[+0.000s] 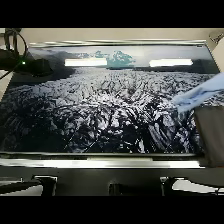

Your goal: Fold the clothes and pants, and hang the long-sleeved shirts on hangers.

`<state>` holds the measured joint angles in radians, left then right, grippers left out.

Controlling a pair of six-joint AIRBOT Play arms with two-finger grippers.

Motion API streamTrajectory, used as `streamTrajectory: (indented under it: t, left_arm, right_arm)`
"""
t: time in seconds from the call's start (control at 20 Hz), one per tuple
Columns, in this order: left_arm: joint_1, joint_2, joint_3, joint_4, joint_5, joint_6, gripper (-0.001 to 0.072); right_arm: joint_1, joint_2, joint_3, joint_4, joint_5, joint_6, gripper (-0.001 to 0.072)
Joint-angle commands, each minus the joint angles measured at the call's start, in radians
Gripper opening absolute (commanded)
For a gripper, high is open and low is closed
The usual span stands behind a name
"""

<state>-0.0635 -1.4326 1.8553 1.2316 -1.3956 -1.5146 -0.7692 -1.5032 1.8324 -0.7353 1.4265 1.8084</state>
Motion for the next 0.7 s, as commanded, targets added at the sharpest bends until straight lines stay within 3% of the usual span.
streamTrajectory:
  t: [0.0, 0.3, 0.65]
  left_arm:
    - [-0.001, 0.0, 0.0, 0.0, 0.0, -0.003, 0.0021]
    - [-0.001, 0.0, 0.0, 0.0, 0.0, -0.003, 0.0021]
    - [-0.001, 0.0, 0.0, -0.001, -0.001, -0.003, 0.0021]
  right_arm:
    - [-0.113, 0.001, 0.013, -0.01, -0.032, 0.013, 0.0042]
    - [-0.22, 0.019, 0.013, -0.013, 0.01, 0.011, 0.0042]
    - [-0.346, 0.049, 0.011, -0.203, 0.206, 0.039, 0.0043]
